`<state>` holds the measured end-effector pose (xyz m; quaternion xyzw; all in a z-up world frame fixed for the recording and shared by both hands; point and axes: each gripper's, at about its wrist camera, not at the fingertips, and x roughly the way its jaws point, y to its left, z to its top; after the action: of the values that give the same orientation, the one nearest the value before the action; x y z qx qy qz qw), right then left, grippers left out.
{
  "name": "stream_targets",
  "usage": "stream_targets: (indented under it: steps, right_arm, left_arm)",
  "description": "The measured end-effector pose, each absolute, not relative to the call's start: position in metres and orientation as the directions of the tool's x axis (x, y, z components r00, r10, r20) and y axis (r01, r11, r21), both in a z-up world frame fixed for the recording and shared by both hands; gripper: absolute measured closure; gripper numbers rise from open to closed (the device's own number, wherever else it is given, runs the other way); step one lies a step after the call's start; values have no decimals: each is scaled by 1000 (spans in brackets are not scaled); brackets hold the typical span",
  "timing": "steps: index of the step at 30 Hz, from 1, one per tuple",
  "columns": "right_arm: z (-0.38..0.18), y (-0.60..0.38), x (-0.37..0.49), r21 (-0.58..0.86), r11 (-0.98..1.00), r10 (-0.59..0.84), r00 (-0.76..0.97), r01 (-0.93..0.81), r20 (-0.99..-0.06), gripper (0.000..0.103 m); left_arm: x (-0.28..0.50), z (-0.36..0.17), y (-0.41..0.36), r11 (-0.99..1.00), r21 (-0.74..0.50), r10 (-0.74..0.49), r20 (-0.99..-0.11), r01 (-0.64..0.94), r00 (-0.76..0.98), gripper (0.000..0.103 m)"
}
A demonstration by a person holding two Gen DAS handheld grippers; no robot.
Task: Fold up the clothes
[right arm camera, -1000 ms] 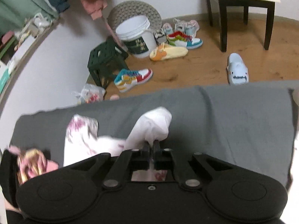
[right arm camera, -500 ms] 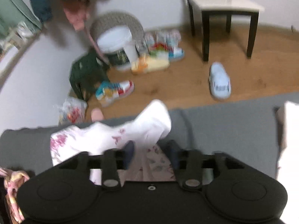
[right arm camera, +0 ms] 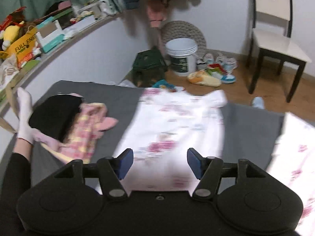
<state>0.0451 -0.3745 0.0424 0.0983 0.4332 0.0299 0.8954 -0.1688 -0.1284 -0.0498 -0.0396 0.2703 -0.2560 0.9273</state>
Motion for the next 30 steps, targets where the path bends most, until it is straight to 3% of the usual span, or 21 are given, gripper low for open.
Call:
stream_targets:
  steps: [4, 6, 15, 18, 20, 25, 28, 30]
  right_arm:
    - [24, -342, 98, 192, 976, 89, 607, 107, -790, 68]
    - [6, -337, 133, 178, 971, 53, 584, 159, -810, 73]
    - [-43, -338, 211, 136, 937, -61, 536, 321, -842, 74]
    - [-56, -339, 220, 127, 934, -68, 514, 335, -855, 81]
    - [-58, -337, 223, 119, 936, -71, 510, 331, -857, 99]
    - [-55, -329, 230, 84, 947, -92, 511, 311, -855, 102]
    - [-40, -319, 234, 101, 955, -68, 537, 279, -841, 102]
    - [-27, -310, 237, 111, 962, -49, 560, 249, -827, 102]
  left_arm:
    - [-167, -71, -124, 896, -186, -434, -561, 403, 705, 4]
    - [-168, -79, -125, 895, -164, -424, -606, 416, 673, 4]
    - [-174, -89, -111, 834, -280, -526, -668, 476, 527, 4]
    - [-177, -88, -103, 816, -318, -556, -663, 483, 502, 4]
    - [-179, -90, -99, 811, -322, -561, -667, 489, 491, 4]
    - [-185, -92, -96, 792, -317, -578, -667, 522, 471, 5]
    - [-190, -90, -98, 785, -283, -572, -673, 551, 469, 14]
    - [-191, -88, -98, 788, -264, -562, -677, 556, 475, 15]
